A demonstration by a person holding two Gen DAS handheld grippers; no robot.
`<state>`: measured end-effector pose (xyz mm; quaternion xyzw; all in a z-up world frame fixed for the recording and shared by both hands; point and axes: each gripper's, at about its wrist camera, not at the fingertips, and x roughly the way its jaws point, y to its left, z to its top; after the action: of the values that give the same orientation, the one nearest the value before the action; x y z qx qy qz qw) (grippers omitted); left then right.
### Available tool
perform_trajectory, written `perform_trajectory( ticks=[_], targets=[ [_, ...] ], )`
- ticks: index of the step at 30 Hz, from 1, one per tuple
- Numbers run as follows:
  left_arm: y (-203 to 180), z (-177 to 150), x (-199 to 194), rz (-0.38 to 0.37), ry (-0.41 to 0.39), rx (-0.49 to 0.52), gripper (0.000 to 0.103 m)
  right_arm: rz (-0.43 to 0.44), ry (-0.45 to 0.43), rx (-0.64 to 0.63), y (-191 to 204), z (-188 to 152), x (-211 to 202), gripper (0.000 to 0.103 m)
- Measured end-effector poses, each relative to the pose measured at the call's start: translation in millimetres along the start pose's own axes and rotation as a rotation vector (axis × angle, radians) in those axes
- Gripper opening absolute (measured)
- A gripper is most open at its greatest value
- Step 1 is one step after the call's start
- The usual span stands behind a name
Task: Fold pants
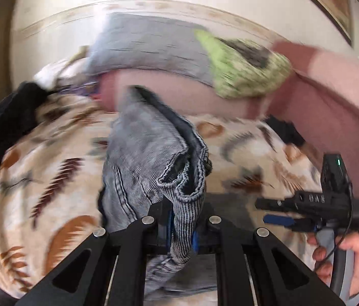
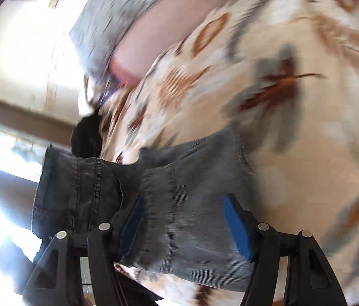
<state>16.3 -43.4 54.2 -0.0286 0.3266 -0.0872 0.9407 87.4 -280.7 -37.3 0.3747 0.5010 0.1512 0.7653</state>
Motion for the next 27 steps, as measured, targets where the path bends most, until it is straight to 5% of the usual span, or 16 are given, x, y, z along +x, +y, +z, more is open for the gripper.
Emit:
perform_trajectory(
  ticks=[4,8,17,19,21,22,25,27],
  targets=[
    [-53.3,-25.1,31.9,-0.061,0.102,0.108,0.011,0.001,-0.051,0.061,-37.1,1.2,-26.7,0.068],
    [-84.5,-65.6,79.9,-0.034,0.282,0.202,0.011,0.022,-0.053,0.099,-62.9,-4.4,-30.3,0.068],
    [-83.2,-42.4,79.4,-0.092,0.289,0.123,0.013,0.058,-0.074,0.106,-72.0,-8.5,-30.8,0.068],
    [-96.4,-61.4,104.6,-0.082,0.403,0.191,0.024,0.044,-0.079,0.099,-71.1,-9.1,-31.0,0.068],
    [-109.3,-76.1,105.4,-0.07,0.378,0.303,0.031,0.031,-0.088,0.098,-70.1,-9.6,-33.3,0.068],
    [-113.6,-76.3,98.3,-0.099,0.363,0.334,0.05,0.028,-0.094,0.094,-69.3,-10.1,-35.8,0.068],
    [-104.6,-62.5,76.3,-0.263,0.371,0.231,0.061,0.024,-0.112,0.087,-63.5,-10.5,-42.1,0.068],
    [-90.6,-49.6,50.2,-0.269,0.295,0.181,0.061,0.027,-0.119,0.072,-55.1,-12.6,-47.6,0.068]
  ],
)
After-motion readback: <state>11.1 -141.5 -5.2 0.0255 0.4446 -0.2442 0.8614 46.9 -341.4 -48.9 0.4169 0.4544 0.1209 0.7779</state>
